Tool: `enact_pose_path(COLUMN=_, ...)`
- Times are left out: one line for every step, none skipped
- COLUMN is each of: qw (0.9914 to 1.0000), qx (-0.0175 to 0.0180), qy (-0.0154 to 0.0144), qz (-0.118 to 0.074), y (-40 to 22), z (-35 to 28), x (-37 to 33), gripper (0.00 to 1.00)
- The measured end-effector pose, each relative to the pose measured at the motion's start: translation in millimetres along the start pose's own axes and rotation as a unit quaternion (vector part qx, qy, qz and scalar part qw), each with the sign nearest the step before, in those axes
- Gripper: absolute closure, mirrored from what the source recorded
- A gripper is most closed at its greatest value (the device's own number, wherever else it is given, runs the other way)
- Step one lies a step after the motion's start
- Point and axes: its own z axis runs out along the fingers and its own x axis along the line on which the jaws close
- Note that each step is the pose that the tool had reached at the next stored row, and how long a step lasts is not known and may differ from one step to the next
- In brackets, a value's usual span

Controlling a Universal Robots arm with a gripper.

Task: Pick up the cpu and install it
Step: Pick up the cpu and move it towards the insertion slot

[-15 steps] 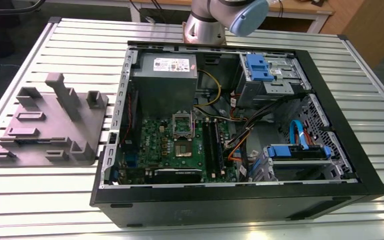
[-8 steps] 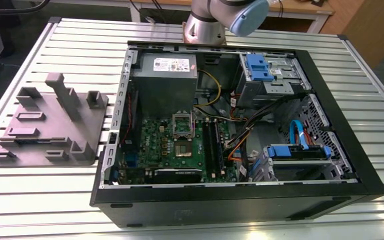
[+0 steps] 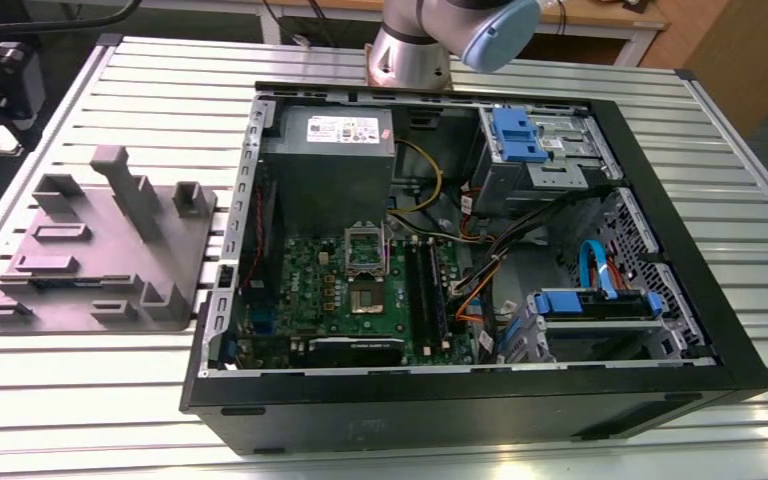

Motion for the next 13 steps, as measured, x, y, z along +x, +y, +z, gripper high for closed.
enact_pose_path(qw=1.00000, qx=0.0000, qy=0.0001, qz=0.000, y=0.1, z=0.0, x=-4.5, gripper=0.53)
enact_pose_path(qw=1.00000, qx=0.0000, qy=0.0002, qz=0.000, y=0.2, z=0.0, x=-9.0, gripper=0.53)
enact_pose_path(qw=1.00000, qx=-0.0001, qy=0.0002, qz=0.000, y=0.4, z=0.0, x=-13.5, gripper=0.53)
enact_pose_path(qw=1.00000, qx=0.0000, qy=0.0004, qz=0.000, y=0.5, z=-0.1, x=-18.0, gripper=0.53)
enact_pose_path(qw=1.00000, qx=0.0000, qy=0.0006, qz=0.000, y=0.6, z=-0.2, x=-22.5, gripper=0.53)
enact_pose_path(qw=1.00000, qx=0.0000, qy=0.0006, qz=0.000, y=0.7, z=-0.1, x=-27.0, gripper=0.53)
enact_pose_path(qw=1.00000, qx=-0.0001, qy=0.0007, qz=0.000, y=0.8, z=-0.1, x=-31.9, gripper=0.53)
enact_pose_path(qw=1.00000, qx=0.0000, qy=0.0008, qz=0.000, y=0.9, z=-0.2, x=-36.3, gripper=0.53)
enact_pose_path(qw=1.00000, qx=-0.0001, qy=0.0009, qz=0.000, y=1.0, z=-0.2, x=-40.7, gripper=0.53)
enact_pose_path(qw=1.00000, qx=-0.0001, qy=0.0010, qz=0.000, y=1.1, z=-0.2, x=-45.1, gripper=0.53)
enact_pose_path(qw=1.00000, qx=0.0000, qy=0.0011, qz=0.000, y=1.2, z=-0.2, x=-49.4, gripper=0.53)
enact_pose_path(qw=1.00000, qx=0.0000, qy=0.0012, qz=0.000, y=1.3, z=-0.3, x=-53.7, gripper=0.53)
enact_pose_path(qw=1.00000, qx=0.0000, qy=0.0012, qz=0.000, y=1.4, z=-0.3, x=-58.0, gripper=0.53)
